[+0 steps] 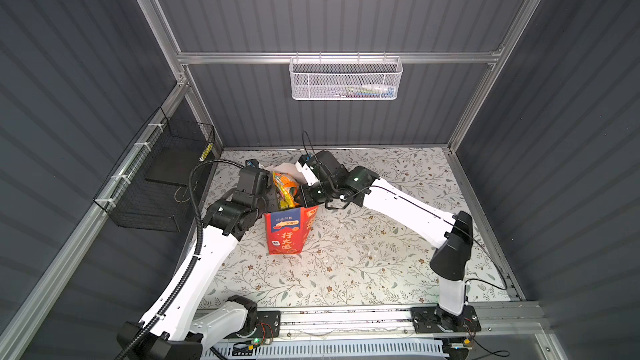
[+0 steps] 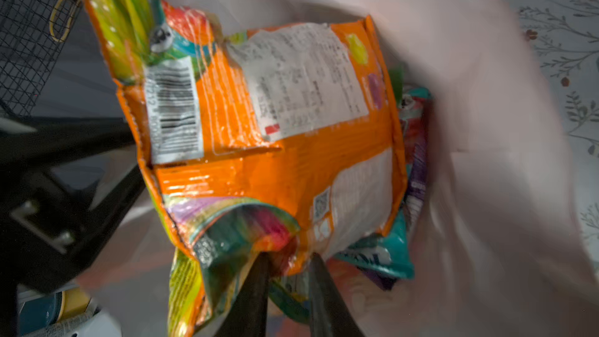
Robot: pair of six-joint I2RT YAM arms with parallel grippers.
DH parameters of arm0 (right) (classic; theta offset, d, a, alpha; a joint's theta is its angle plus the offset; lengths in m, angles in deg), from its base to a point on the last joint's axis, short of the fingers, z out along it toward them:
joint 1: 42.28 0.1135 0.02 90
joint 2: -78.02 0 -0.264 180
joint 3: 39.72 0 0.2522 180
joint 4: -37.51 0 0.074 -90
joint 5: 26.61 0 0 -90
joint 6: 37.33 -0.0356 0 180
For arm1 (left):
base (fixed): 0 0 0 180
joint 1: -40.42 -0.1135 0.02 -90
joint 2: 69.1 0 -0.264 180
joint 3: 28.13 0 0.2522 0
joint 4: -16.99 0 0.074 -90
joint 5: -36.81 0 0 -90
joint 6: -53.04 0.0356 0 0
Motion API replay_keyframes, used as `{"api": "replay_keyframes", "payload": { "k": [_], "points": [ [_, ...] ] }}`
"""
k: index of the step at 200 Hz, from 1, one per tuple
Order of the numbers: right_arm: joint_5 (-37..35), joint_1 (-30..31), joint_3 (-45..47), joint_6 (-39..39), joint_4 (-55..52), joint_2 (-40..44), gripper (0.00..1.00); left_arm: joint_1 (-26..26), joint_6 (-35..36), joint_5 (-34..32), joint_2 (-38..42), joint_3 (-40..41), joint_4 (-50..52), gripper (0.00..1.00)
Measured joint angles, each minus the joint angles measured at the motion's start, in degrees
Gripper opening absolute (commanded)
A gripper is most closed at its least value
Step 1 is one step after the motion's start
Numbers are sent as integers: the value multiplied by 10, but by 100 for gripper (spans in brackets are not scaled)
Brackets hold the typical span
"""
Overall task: Place the snacks into the paper bag
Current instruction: Press the snack against the paper bag.
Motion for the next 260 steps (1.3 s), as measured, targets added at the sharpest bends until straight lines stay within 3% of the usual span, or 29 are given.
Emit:
{"api": "replay_keyframes", "payload": {
  "k": [37,82,127,178,230,260],
  "points": [
    [5,8,-111,0,-36,-80,37,-3,0,-3,0,0,3,0],
    [-62,19,-77,13,-54,-41,52,-4,-2,-25,1,1,6,0],
    [-82,37,-78,43,-32,17,53,-4,-9,-45,19,9,10,0],
    [-77,37,-229,63,-42,-103,51,-6,-15,-62,24,12,15,0],
    [-48,37,-196,44,-63,-147,49,-6,-24,-83,33,18,23,0],
    [-32,37,-203,39,-71,-150,56,-7,-24,-82,33,18,23,0]
  ]
}}
